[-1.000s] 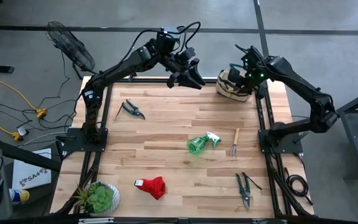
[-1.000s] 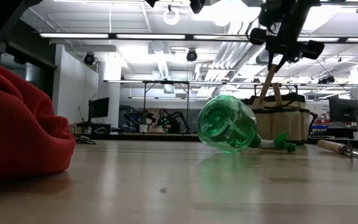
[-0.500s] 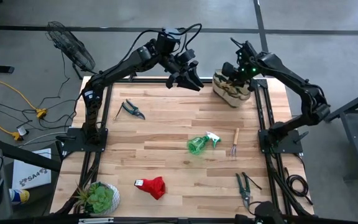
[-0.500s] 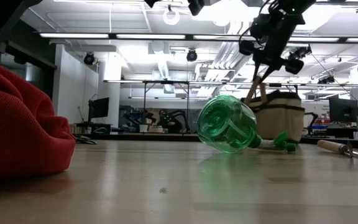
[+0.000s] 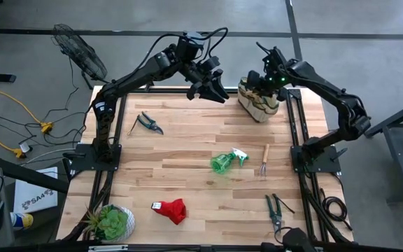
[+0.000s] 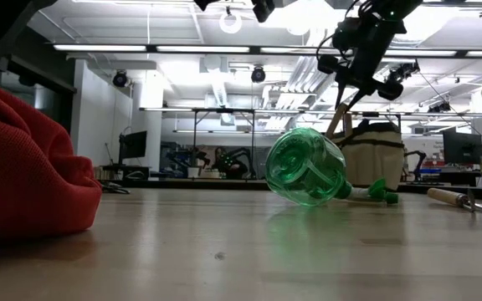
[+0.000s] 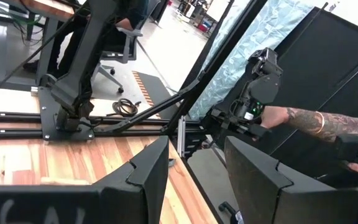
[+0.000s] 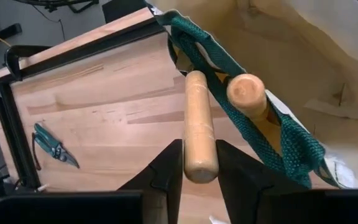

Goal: Pick & Place Garden tools in Gardening bag
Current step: Put the gardening trowel into the gardening bag

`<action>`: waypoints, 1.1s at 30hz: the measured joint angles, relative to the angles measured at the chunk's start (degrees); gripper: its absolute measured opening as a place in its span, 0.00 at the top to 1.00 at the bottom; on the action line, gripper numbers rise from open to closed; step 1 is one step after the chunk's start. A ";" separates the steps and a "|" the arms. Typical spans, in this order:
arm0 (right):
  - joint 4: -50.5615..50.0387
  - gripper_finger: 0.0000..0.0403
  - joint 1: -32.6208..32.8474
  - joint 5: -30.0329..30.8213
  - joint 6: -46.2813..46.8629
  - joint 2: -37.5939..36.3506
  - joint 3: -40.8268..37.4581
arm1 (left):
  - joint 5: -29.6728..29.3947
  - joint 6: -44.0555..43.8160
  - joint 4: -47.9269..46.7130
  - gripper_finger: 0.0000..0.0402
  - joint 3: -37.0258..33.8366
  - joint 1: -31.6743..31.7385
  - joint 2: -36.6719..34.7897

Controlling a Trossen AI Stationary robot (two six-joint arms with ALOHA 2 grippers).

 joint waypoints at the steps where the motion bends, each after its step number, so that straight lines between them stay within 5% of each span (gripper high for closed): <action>1: 0.04 0.76 0.25 0.46 0.06 0.00 0.00 | 0.02 0.02 0.02 0.62 0.00 0.01 0.00; 9: 2.18 0.59 0.95 3.37 0.86 0.00 0.00 | -0.09 0.15 -0.54 0.62 0.00 0.01 0.00; 15: 7.98 0.58 0.90 3.40 1.43 -0.35 0.00 | -0.07 1.50 -2.22 0.62 0.00 0.01 0.00; 26: 9.82 0.70 0.92 4.20 -0.83 -0.50 0.00 | -0.11 2.58 -2.11 0.62 0.00 0.01 0.00; 33: 17.21 0.92 3.06 -2.48 -7.17 -0.61 0.00 | -0.14 2.58 -2.11 0.62 0.00 0.01 0.00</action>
